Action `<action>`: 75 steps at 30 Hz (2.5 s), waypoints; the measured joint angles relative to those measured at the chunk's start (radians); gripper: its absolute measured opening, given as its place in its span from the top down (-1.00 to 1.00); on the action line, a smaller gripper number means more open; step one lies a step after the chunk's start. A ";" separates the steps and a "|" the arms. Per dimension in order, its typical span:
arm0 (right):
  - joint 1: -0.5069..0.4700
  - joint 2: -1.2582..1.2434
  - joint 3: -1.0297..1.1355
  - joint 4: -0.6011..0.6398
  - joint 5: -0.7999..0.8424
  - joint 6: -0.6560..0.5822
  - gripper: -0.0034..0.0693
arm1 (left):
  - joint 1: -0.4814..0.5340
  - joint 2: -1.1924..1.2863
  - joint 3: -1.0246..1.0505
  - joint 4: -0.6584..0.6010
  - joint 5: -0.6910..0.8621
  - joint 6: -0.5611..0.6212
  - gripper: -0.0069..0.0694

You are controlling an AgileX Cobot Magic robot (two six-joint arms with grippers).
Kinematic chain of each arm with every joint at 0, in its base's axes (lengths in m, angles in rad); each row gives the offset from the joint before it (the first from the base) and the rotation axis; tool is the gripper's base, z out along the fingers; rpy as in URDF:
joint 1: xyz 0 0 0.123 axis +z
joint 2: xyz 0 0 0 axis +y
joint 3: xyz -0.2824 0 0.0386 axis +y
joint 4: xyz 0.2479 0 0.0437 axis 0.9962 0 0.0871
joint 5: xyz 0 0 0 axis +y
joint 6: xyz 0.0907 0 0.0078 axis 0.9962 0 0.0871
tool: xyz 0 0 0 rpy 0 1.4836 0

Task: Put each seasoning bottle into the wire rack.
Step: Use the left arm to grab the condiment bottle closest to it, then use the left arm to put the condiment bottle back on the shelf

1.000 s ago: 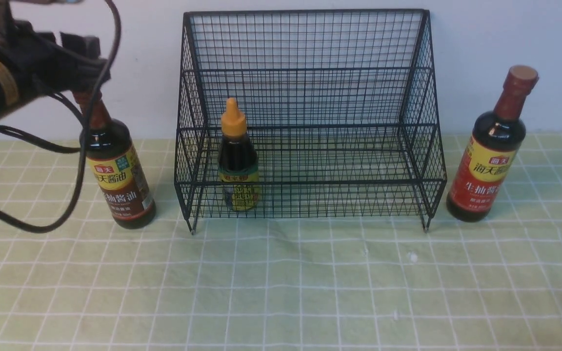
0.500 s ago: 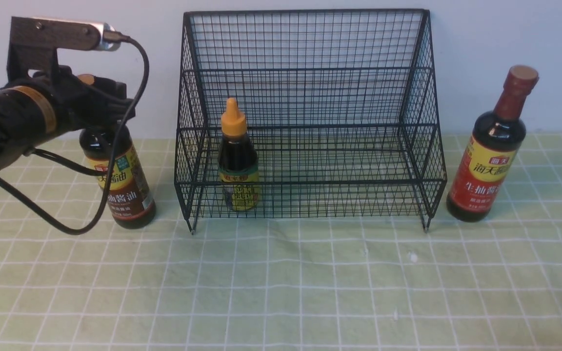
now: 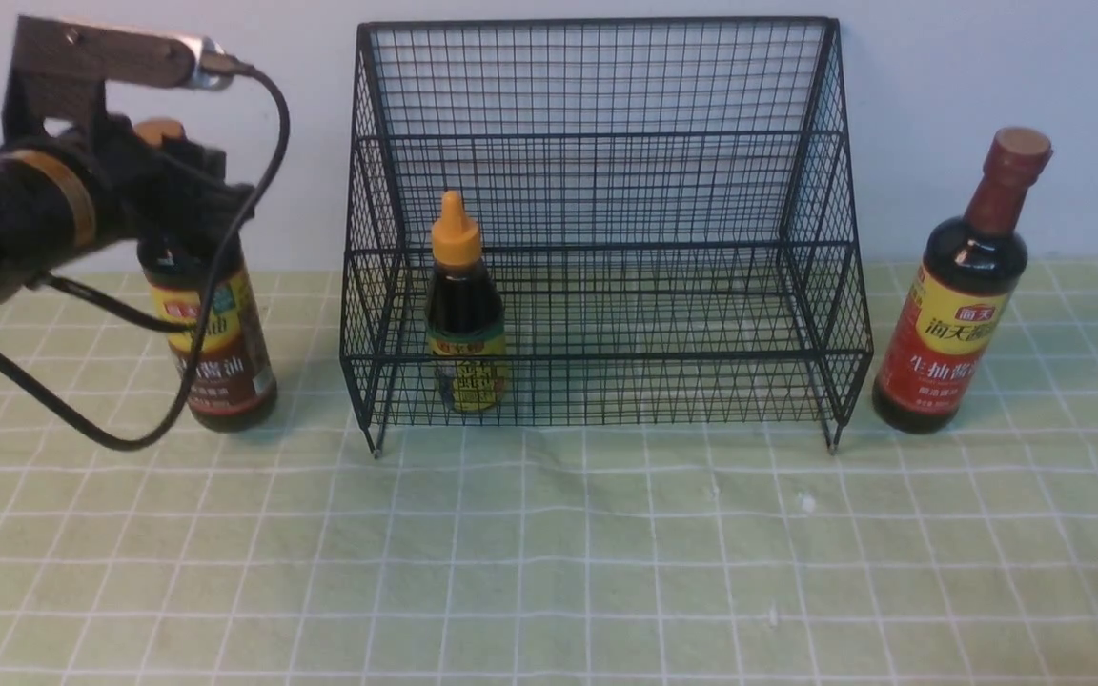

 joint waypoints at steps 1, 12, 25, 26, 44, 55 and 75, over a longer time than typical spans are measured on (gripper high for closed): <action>0.000 0.000 0.000 0.000 0.000 0.000 0.95 | 0.000 -0.013 -0.020 0.000 0.000 0.000 0.14; 0.000 0.000 0.000 0.000 0.000 0.000 0.95 | -0.083 -0.056 -0.315 0.003 -0.053 -0.120 0.14; 0.000 0.000 0.000 0.000 0.000 0.000 0.95 | -0.209 0.162 -0.454 0.007 -0.053 -0.129 0.14; 0.000 0.000 0.000 0.000 0.000 0.000 0.95 | -0.213 0.179 -0.462 0.007 -0.053 -0.131 0.14; 0.000 0.000 0.000 0.000 0.000 0.000 0.95 | -0.246 0.319 -0.478 0.090 -0.013 -0.164 0.14; 0.000 0.000 0.000 0.000 0.000 0.000 0.95 | -0.308 0.362 -0.484 0.134 0.153 -0.201 0.14; 0.000 0.000 0.000 0.000 0.000 0.000 0.95 | -0.328 0.284 -0.501 0.138 0.208 -0.268 -0.17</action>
